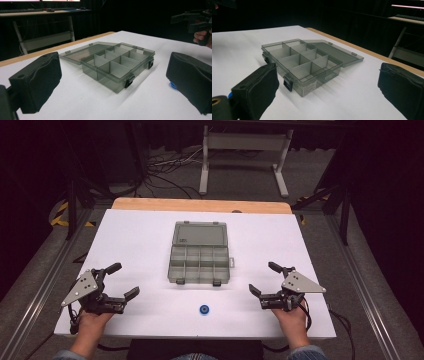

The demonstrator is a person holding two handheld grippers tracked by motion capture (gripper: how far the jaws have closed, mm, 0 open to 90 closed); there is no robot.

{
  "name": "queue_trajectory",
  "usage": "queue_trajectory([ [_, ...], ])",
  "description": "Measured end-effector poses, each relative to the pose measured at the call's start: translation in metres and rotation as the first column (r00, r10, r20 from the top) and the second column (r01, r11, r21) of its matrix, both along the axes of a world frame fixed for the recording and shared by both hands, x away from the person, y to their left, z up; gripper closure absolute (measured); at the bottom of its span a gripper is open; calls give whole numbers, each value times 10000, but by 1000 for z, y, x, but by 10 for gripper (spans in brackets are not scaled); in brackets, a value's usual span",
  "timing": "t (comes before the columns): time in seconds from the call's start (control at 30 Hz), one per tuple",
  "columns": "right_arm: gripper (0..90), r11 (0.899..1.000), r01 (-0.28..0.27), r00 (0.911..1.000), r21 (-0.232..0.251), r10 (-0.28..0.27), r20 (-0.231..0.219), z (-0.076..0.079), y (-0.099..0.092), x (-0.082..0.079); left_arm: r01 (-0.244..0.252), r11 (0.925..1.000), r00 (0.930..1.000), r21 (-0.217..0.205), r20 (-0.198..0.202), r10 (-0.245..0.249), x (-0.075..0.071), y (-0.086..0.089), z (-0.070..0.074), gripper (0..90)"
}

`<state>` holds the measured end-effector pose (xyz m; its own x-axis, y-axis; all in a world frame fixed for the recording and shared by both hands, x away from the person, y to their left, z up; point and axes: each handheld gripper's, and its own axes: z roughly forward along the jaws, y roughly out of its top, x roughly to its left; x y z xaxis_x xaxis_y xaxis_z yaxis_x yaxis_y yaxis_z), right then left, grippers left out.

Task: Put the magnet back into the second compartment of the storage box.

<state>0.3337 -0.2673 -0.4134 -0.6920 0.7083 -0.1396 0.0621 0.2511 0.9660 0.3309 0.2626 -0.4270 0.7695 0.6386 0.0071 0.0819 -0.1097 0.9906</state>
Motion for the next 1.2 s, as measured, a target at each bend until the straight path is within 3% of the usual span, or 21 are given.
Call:
queue_trajectory([
  [0.3,35,10000,56,10000,-29,-57,-51,1,0,1,68,9998,10000,164,-60,-67,0,2,1,9],
  [0.87,36,10000,-8,9999,33,8,-156,2,2,2,143,9999,9997,54,-212,-142,0,2,4,9],
  [1.2,36,9992,-401,9990,42,402,-215,9,20,4,124,9999,9995,101,-308,-121,0,2,4,13],
])
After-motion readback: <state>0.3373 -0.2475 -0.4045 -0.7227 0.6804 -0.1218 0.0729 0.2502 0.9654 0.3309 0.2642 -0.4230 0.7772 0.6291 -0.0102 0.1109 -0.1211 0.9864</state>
